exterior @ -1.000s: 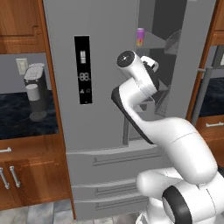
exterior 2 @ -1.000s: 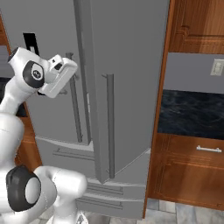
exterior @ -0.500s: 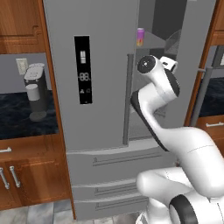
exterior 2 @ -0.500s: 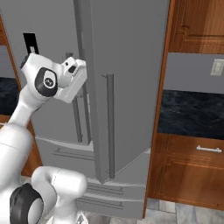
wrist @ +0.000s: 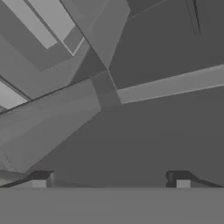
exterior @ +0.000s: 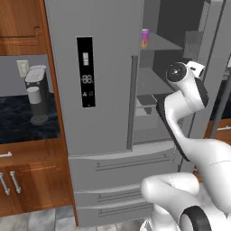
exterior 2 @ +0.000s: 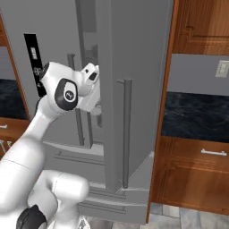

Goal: Open the fridge, grab two sodas, and place both sodas inside the bowl with ice on the dining counter.

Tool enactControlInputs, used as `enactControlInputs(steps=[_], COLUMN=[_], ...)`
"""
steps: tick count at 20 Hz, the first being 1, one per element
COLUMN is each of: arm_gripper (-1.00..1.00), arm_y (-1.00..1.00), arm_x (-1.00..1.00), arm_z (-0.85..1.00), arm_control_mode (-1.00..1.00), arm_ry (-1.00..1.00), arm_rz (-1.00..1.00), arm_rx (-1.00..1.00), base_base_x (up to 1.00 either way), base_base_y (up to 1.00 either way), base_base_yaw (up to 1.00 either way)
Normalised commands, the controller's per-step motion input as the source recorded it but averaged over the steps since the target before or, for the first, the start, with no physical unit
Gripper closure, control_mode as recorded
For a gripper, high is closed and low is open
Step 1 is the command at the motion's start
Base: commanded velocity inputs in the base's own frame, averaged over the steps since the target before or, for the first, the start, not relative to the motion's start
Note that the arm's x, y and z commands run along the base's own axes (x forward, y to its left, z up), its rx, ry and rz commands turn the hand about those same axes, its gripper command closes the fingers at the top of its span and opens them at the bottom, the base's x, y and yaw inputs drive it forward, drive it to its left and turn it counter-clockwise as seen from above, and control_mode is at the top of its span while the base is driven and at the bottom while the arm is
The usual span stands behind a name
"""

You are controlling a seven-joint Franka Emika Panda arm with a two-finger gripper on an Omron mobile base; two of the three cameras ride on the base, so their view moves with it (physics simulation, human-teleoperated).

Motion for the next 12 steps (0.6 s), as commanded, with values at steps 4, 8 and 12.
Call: enactControlInputs(steps=[4,8,12], arm_gripper=[-1.00,-1.00,-1.00], arm_y=[-0.85,-0.85,-0.84], arm_x=[-0.30,-0.22,-0.05], arm_z=[0.00,0.00,0.00], arm_control_mode=[-1.00,-1.00,-1.00], arm_ry=[0.00,0.00,0.01], arm_rz=[0.00,0.00,0.00], arm_rx=[-0.01,0.00,0.00], base_base_x=[0.00,0.00,0.00], base_base_y=[0.00,0.00,0.00], base_base_yaw=[0.00,0.00,0.00])
